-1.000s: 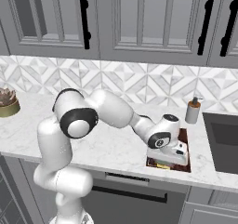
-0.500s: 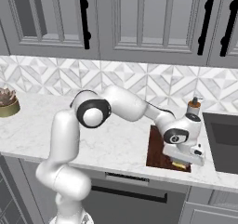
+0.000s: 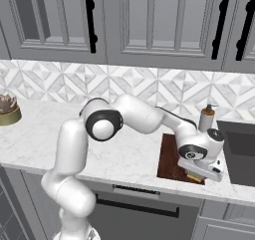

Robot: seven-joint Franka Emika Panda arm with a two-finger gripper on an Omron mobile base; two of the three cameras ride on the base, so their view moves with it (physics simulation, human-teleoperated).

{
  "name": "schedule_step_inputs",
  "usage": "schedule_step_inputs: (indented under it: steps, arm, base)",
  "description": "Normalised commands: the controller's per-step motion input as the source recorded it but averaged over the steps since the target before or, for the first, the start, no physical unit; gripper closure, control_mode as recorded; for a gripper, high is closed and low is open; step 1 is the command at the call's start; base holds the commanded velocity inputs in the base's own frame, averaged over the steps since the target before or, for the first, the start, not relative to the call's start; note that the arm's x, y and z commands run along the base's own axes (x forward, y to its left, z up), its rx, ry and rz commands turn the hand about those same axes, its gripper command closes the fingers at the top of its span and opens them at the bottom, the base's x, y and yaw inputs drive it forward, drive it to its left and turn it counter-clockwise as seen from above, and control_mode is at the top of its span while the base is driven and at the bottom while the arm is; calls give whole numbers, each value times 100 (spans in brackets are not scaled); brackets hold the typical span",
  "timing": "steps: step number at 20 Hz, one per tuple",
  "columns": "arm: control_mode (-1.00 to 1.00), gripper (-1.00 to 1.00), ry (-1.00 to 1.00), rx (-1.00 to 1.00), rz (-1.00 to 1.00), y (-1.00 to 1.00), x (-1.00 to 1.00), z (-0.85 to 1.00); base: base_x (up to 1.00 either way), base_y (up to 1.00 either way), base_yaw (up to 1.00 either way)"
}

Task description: Pick up the sponge from the counter and clean the cutting board by briefly scrubbing or pressing down on the cutting board. Once finished, release the sponge.

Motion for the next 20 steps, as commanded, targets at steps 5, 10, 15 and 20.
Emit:
schedule_step_inputs:
  steps: [5,10,15,20]
  arm:
    - [-100,100,-5,-1,-8,44,43,13]
    - [-100,100,5,0,0,13,53,32]
    - [-100,100,21,-9,0,-7,4,-28]
    - [-100,100,11,-3,0,5,0,-36]
  base:
    - [0,0,0]
    - [0,0,0]
    - [0,0,0]
    - [0,0,0]
